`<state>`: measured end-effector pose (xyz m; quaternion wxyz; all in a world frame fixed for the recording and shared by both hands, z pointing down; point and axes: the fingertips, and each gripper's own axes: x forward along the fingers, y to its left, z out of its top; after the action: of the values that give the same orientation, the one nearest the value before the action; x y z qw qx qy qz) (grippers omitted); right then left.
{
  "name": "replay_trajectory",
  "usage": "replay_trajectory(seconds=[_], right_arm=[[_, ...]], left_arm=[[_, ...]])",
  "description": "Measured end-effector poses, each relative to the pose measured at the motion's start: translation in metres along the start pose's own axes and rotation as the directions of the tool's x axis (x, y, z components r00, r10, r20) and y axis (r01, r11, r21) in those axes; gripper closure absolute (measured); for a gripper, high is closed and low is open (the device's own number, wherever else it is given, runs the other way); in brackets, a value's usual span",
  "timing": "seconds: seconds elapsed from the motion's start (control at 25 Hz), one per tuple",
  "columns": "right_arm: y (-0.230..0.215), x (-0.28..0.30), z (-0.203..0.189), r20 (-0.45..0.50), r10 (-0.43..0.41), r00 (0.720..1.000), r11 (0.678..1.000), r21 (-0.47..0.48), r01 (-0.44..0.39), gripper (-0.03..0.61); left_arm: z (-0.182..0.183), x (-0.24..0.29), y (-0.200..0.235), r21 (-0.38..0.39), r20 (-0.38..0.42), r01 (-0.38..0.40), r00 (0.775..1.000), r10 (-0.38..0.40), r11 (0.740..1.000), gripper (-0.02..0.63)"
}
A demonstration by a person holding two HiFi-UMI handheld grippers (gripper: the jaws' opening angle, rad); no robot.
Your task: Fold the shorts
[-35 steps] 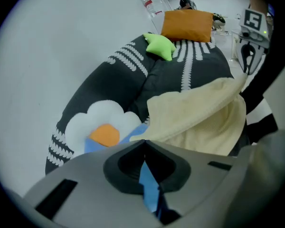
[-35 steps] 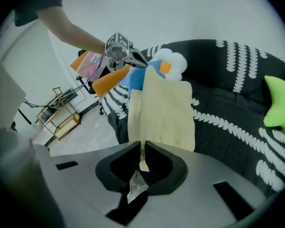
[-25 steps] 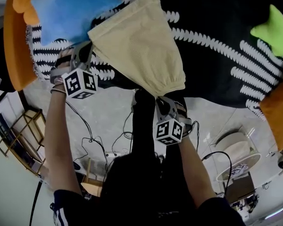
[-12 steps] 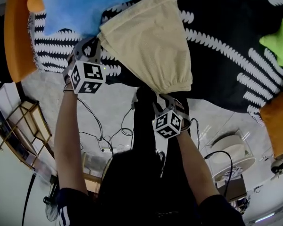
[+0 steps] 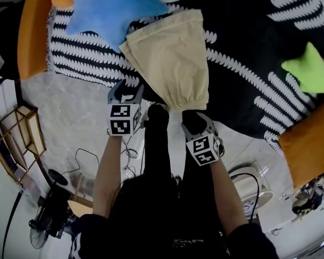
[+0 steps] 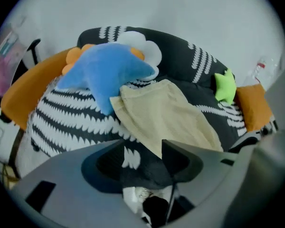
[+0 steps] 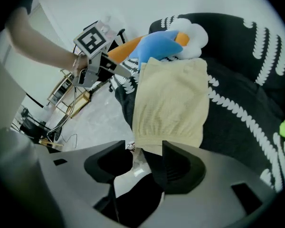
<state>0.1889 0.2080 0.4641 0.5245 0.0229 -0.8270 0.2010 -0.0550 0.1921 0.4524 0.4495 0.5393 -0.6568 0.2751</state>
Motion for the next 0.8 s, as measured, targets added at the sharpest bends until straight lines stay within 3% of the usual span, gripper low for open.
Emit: replay_trajectory(seconds=[0.08, 0.12, 0.2, 0.24, 0.36, 0.48, 0.56, 0.64, 0.8], right_arm=[[-0.017, -0.007, 0.001, -0.005, -0.01, 1.0, 0.997, -0.077, 0.009, 0.327], [-0.024, -0.009, 0.001, -0.01, -0.004, 1.0, 0.991, -0.136, 0.003, 0.327], [-0.036, -0.008, -0.002, -0.026, 0.025, 0.999, 0.957, -0.29, -0.031, 0.325], [-0.041, -0.008, -0.004, -0.045, 0.045, 0.998, 0.925, -0.376, -0.058, 0.325], [-0.041, -0.001, -0.004, -0.14, 0.111, 0.984, 0.774, -0.608, -0.174, 0.324], [-0.033, 0.013, 0.01, -0.217, 0.154, 0.964, 0.609, -0.747, -0.265, 0.324], [-0.033, 0.025, 0.014, -0.242, 0.159, 0.957, 0.529, -0.798, -0.29, 0.325], [-0.03, 0.036, 0.008, -0.27, 0.162, 0.949, 0.456, -0.833, -0.315, 0.328], [-0.02, 0.05, -0.01, -0.314, 0.171, 0.934, 0.315, -0.881, -0.354, 0.341]], left_arm=[[-0.025, -0.005, -0.018, -0.064, -0.015, 0.031, 0.999, -0.032, 0.997, 0.364], [-0.035, -0.007, -0.026, -0.055, -0.019, 0.042, 0.999, -0.043, 0.998, 0.356], [-0.051, -0.008, -0.048, 0.032, -0.024, 0.077, 0.997, -0.076, 0.997, 0.356], [-0.058, -0.007, -0.064, 0.104, -0.032, 0.114, 0.993, -0.111, 0.988, 0.356], [-0.076, -0.003, -0.102, 0.323, -0.093, 0.255, 0.967, -0.237, 0.911, 0.356], [-0.089, 0.001, -0.119, 0.441, -0.175, 0.365, 0.931, -0.32, 0.82, 0.356], [-0.099, 0.008, -0.13, 0.492, -0.205, 0.395, 0.919, -0.337, 0.776, 0.362], [-0.113, 0.015, -0.138, 0.504, -0.209, 0.392, 0.92, -0.332, 0.769, 0.393], [-0.137, 0.032, -0.146, 0.481, -0.208, 0.362, 0.932, -0.297, 0.798, 0.437]])
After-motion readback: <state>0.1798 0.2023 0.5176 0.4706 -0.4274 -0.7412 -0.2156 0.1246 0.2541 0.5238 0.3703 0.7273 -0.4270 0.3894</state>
